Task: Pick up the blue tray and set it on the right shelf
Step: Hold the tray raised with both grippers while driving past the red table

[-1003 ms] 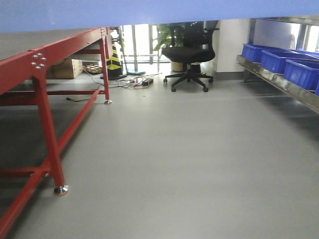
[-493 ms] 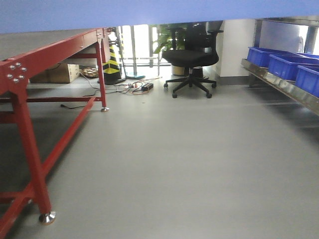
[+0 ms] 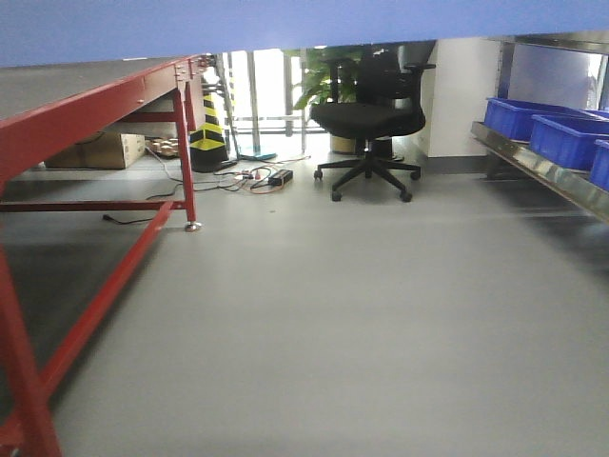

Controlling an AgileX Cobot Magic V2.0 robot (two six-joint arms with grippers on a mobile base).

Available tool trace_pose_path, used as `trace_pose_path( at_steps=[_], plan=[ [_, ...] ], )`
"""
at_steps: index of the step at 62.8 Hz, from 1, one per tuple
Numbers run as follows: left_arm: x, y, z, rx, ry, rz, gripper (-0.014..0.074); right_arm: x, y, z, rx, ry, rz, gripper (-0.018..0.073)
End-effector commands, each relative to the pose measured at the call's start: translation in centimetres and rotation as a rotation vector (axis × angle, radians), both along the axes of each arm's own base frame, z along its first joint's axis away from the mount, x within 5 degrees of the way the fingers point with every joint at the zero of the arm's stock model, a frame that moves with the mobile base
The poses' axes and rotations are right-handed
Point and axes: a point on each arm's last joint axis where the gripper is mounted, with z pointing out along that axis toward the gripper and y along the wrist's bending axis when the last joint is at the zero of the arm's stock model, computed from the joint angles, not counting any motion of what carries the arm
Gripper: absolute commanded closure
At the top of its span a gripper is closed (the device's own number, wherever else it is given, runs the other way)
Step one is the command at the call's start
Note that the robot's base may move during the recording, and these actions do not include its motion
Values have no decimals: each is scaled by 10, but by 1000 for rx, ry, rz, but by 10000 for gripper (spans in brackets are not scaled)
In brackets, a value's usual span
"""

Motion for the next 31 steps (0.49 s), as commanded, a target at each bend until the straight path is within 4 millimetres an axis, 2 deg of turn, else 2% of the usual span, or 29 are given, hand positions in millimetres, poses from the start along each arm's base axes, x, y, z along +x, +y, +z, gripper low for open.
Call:
trace_pose_path(
  at_steps=[1, 31],
  plan=[
    [-6, -1, 14, -37, -58, -44, 644, -1, 0, 21, 36, -139, 35, 504],
    [-7, -3, 14, -51, -49, -47, 644, 0, 0, 21, 35, -137, 35, 504]
  ],
)
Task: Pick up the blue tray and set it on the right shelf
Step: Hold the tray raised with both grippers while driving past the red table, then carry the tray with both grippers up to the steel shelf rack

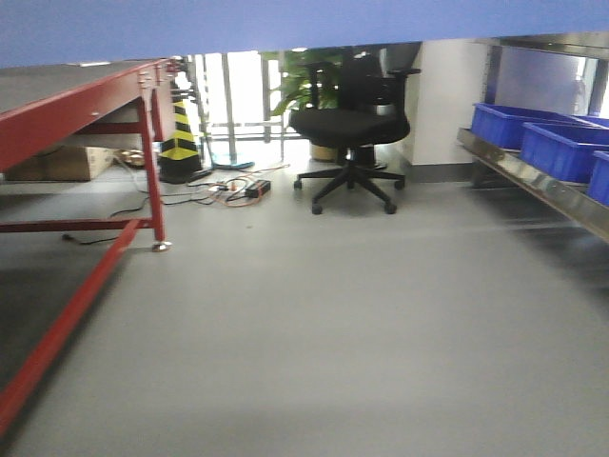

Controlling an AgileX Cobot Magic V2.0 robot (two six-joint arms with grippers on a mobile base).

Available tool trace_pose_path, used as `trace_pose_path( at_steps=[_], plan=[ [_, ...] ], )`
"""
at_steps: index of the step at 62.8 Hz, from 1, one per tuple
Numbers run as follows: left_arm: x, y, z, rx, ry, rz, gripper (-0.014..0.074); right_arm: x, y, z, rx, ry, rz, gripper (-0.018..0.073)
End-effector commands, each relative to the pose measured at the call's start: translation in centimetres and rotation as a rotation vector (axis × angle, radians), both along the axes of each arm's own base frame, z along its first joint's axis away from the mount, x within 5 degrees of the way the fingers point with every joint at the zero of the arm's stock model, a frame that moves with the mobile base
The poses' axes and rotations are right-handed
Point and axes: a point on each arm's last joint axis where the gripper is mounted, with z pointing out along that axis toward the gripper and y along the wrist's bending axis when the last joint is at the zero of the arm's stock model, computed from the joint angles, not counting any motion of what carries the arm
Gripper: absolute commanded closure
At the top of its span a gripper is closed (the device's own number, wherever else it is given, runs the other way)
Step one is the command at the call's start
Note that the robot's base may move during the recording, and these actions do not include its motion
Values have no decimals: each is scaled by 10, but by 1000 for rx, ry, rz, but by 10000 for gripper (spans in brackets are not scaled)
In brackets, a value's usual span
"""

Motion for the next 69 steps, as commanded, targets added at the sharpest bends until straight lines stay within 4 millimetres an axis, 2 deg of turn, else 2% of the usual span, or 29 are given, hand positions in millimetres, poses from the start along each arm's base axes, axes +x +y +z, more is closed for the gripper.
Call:
trace_pose_path(
  at_steps=[1, 69],
  plan=[
    [-6, -2, 14, -45, -54, -45, 644, 0, 0, 21, 36, -136, 35, 504],
    [-7, -2, 14, -46, -51, -46, 644, 0, 0, 21, 36, -136, 35, 504]
  ],
)
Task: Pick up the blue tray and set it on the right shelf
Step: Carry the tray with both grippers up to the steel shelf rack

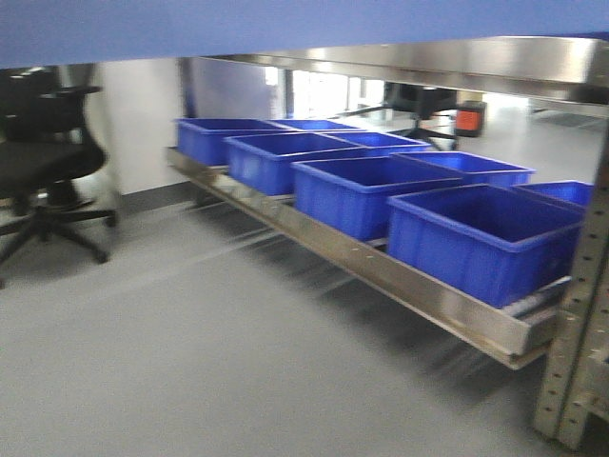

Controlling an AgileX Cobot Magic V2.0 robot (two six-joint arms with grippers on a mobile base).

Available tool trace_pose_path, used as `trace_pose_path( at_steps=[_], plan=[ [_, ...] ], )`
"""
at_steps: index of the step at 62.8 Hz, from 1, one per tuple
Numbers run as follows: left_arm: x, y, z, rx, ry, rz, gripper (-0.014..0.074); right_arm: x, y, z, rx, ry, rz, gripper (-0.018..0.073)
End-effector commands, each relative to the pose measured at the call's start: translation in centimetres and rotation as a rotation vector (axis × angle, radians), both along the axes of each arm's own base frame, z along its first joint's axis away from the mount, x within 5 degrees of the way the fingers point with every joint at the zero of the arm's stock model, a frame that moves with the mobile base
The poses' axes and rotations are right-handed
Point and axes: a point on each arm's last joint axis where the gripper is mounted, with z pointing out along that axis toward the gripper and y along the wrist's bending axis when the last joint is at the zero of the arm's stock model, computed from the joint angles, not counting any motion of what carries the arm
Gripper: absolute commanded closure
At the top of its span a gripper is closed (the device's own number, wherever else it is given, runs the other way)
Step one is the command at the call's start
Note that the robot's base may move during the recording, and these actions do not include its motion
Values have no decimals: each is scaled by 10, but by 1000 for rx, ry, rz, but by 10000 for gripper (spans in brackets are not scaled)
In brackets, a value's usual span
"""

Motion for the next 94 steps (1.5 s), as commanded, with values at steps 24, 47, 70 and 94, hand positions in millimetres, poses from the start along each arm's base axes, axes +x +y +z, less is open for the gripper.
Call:
trace_pose_path(
  at_steps=[24, 47, 70, 94],
  plan=[
    [-6, -2, 14, -42, -53, -45, 644, 0, 0, 21, 39, -136, 35, 504],
    [-6, -2, 14, -42, -53, -45, 644, 0, 0, 21, 39, -136, 35, 504],
    [-6, -2, 14, -42, -53, -45, 644, 0, 0, 21, 39, -136, 35, 504],
    [-6, -2, 14, -42, -53, -45, 644, 0, 0, 21, 39, -136, 35, 504]
  ],
)
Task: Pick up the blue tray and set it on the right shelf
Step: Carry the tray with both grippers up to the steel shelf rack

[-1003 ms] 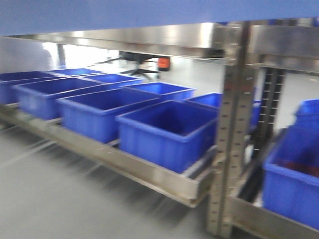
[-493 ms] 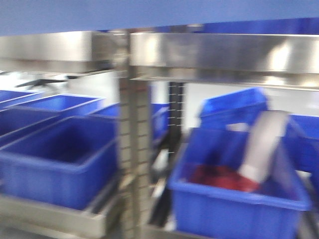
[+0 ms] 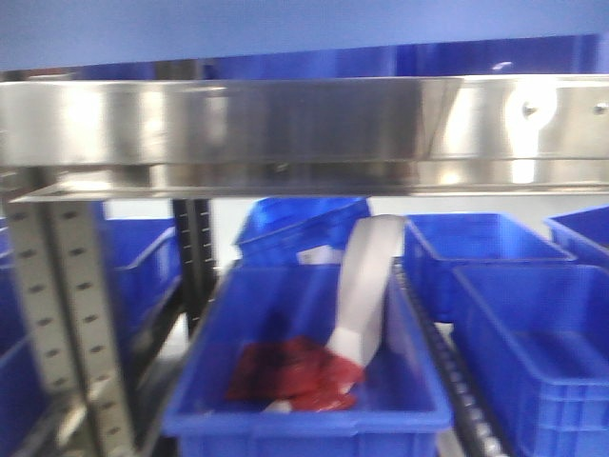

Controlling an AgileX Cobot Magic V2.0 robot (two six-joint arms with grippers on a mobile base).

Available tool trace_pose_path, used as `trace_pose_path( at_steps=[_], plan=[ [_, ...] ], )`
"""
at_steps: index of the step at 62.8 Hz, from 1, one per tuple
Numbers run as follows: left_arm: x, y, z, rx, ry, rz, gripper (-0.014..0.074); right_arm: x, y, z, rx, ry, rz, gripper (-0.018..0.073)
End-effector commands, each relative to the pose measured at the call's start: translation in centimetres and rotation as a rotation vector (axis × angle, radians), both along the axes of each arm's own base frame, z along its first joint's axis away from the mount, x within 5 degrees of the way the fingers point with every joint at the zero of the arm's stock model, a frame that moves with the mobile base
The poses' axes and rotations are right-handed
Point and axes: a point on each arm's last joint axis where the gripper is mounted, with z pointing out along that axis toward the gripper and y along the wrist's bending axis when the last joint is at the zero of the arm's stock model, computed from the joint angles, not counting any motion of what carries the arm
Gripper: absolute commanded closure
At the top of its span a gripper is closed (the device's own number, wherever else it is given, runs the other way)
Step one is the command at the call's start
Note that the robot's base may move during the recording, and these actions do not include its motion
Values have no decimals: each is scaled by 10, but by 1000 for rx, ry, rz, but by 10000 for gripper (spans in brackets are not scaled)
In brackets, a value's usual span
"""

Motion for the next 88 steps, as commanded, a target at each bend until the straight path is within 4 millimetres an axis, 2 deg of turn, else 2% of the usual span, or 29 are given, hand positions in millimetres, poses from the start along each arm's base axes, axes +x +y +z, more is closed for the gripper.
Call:
trace_pose_path(
  at_steps=[1, 88],
  plan=[
    [-6, -1, 14, -39, -53, -45, 644, -1, 0, 21, 44, -134, 34, 504],
    [-6, -2, 14, -40, -52, -45, 644, -1, 0, 21, 44, -134, 34, 504]
  ],
)
